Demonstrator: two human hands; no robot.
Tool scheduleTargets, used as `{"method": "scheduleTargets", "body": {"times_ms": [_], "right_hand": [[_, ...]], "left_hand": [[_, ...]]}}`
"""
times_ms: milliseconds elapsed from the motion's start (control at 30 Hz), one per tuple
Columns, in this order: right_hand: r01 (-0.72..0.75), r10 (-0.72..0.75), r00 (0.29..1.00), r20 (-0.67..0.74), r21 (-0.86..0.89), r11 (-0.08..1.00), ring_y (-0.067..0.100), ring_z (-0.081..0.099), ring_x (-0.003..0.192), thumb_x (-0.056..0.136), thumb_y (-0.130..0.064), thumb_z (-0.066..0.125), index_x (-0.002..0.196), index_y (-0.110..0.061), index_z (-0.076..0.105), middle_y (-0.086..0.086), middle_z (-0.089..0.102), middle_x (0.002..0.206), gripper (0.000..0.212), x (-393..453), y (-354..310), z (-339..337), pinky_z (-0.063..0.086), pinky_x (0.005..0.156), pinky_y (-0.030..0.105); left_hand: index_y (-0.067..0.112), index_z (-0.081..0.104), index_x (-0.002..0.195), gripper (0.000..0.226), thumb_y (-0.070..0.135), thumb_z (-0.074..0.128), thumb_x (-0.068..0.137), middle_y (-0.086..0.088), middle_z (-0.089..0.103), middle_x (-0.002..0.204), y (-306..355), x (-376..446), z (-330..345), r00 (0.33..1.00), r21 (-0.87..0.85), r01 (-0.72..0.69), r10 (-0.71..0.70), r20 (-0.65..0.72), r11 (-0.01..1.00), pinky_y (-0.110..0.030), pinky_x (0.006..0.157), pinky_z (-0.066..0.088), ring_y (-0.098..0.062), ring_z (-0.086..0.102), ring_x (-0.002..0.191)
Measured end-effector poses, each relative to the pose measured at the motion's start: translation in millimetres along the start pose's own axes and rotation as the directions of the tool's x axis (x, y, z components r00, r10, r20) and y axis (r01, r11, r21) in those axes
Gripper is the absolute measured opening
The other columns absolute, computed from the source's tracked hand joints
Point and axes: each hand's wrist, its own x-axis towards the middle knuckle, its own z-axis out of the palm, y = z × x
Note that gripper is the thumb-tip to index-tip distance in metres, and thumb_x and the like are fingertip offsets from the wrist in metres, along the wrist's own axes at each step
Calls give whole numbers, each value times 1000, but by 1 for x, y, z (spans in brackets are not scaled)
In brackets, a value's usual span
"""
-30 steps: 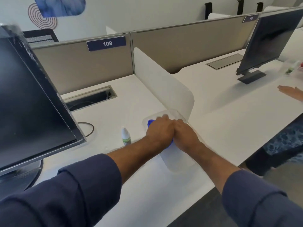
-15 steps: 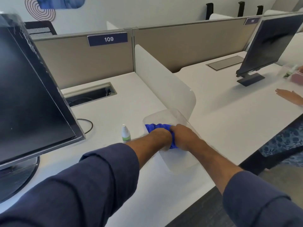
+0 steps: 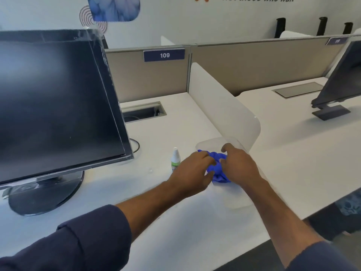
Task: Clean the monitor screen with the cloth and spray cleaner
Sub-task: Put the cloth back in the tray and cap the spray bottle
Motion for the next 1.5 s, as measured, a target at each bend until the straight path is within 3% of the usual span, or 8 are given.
{"method": "scheduleTargets", "body": {"times_ms": [67, 200, 533, 733, 967, 1200, 1333, 1500], "right_hand": [[64, -47, 991, -129, 125, 990, 20, 55, 82, 97, -18, 53, 119, -16, 58, 2, 68, 98, 23, -10, -16, -1, 42, 71, 29], [339, -198, 895, -400, 322, 884, 6, 51, 62, 93, -13, 59, 93, -13, 64, -11, 54, 70, 5, -46, -52, 11, 37, 60, 19], [137, -56, 988, -144, 649, 749, 14, 55, 83, 85, -14, 72, 89, -17, 54, -4, 61, 90, 18, -73, -88, 126, 42, 73, 24], [-25, 171, 978, -120, 745, 666, 23, 52, 92, 78, -14, 80, 98, -12, 44, 0, 51, 97, 42, -55, -99, 154, 34, 76, 20], [-55, 181, 979, -91, 742, 668, 22, 44, 135, 80, -17, 81, 151, -10, 29, 6, 43, 151, 89, -17, -99, 156, 37, 111, 32], [-18, 120, 989, -86, 738, 674, 24, 64, 95, 84, -17, 76, 116, -14, 61, 0, 68, 101, 35, -4, -90, 158, 44, 76, 24], [17, 65, 995, -81, 746, 666, 16, 59, 91, 86, -19, 74, 110, -17, 61, -5, 67, 97, 28, -20, -85, 155, 43, 76, 24], [79, 11, 994, -109, 779, 622, 5, 60, 92, 87, -20, 73, 109, -23, 58, -16, 65, 98, 27, -55, -84, 147, 47, 77, 21]], "left_hand": [[14, 67, 100, 11, 16, 62, 91, 0, 62, 101, -14, -24, -7, 991, -4, 36, -36, -131, 999, -34, 94, 43, -19, 55, 94], [20, 68, 96, 8, 18, 66, 89, 13, 53, 91, -47, -75, -5, 942, -91, 211, -227, -247, 973, -22, 79, 46, -8, 52, 87], [21, 55, 129, 46, 31, 71, 87, -1, 50, 134, -121, -157, 11, 706, -85, 688, -692, -153, 721, -33, 105, 38, -22, 44, 124], [20, 56, 129, 45, 27, 71, 87, -3, 56, 128, -135, -139, 4, 674, -165, 695, -715, -187, 699, -32, 102, 44, -20, 53, 115], [21, 50, 138, 58, 33, 73, 86, -8, 48, 138, -149, -90, 0, 692, -176, 686, -708, -143, 706, -39, 106, 44, -26, 52, 124], [27, 60, 124, 40, 36, 71, 86, -4, 50, 128, -155, -61, 13, 715, -126, 685, -695, -71, 718, -38, 93, 50, -24, 58, 112], [25, 66, 98, 12, 30, 70, 87, 4, 54, 105, -153, -68, 20, 699, -163, 685, -703, -128, 710, -27, 77, 43, -18, 60, 100], [22, 65, 96, 21, 20, 79, 81, 5, 65, 96, -142, -92, 16, 637, -334, 678, -750, -178, 655, -19, 71, 43, -10, 59, 79]]}}
